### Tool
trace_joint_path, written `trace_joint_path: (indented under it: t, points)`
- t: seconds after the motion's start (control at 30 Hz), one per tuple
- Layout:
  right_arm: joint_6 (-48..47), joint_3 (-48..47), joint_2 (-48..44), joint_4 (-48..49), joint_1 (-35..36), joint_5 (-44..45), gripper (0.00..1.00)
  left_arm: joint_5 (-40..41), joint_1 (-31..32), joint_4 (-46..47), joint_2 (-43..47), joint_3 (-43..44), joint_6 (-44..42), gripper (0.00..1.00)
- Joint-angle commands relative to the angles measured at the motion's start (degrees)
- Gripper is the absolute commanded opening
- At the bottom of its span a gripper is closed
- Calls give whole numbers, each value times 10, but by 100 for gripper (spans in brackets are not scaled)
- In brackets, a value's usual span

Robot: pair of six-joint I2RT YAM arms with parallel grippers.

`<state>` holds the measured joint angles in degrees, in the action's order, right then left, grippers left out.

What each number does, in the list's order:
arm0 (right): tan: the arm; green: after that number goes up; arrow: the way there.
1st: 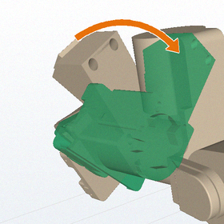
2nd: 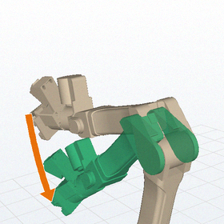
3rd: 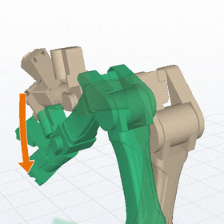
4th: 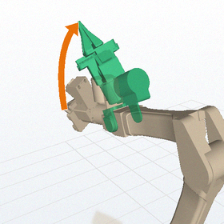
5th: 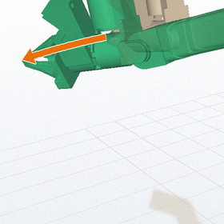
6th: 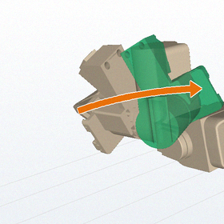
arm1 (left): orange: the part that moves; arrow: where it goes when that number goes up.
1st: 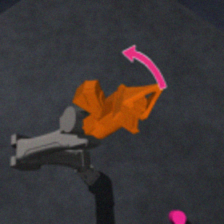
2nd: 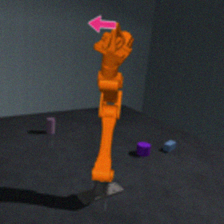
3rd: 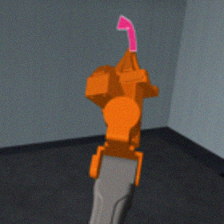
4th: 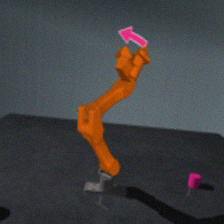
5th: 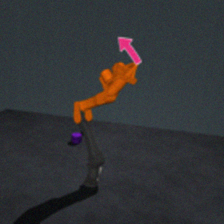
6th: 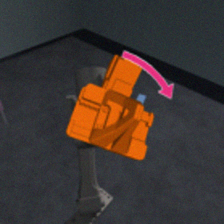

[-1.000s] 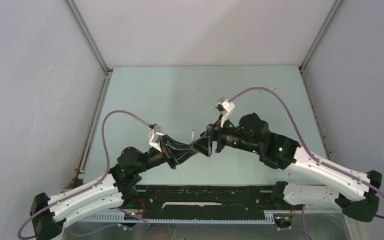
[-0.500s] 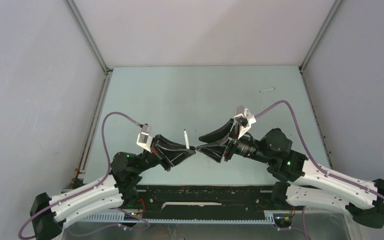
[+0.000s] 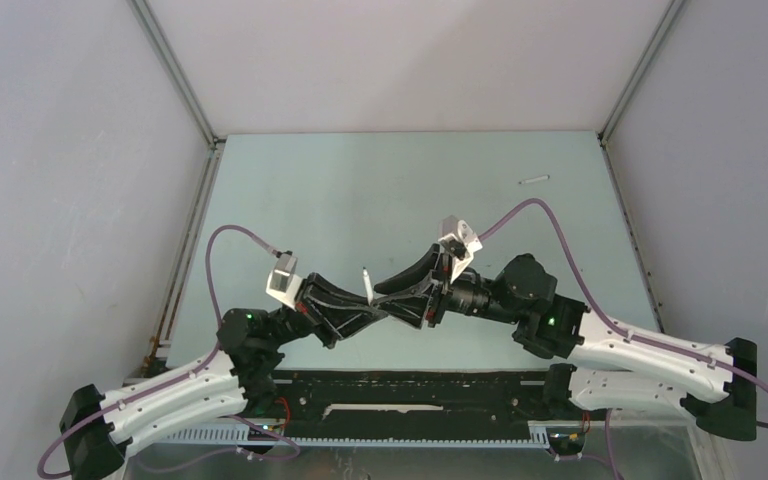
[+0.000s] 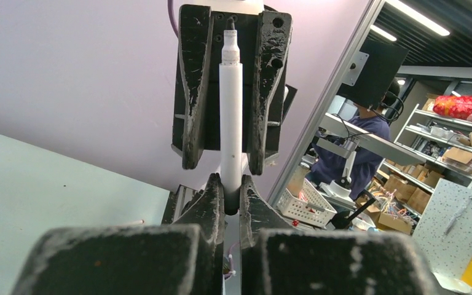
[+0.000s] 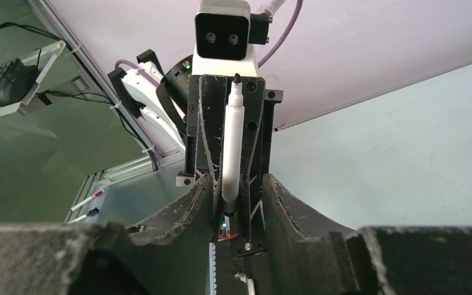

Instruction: Insert the pens into the pen caps

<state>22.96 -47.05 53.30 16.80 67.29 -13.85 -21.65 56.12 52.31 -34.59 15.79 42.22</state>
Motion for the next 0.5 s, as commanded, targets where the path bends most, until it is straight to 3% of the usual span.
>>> trace_joint_path:
  t: [0.0,0.47]
  points:
    - [-15,-35,8,11,13,1,37,-17,2,29,-2,-12,10,0]
    - [-22,-48,29,12,28,19,30,-18,2,33,-11,-10,14,0]
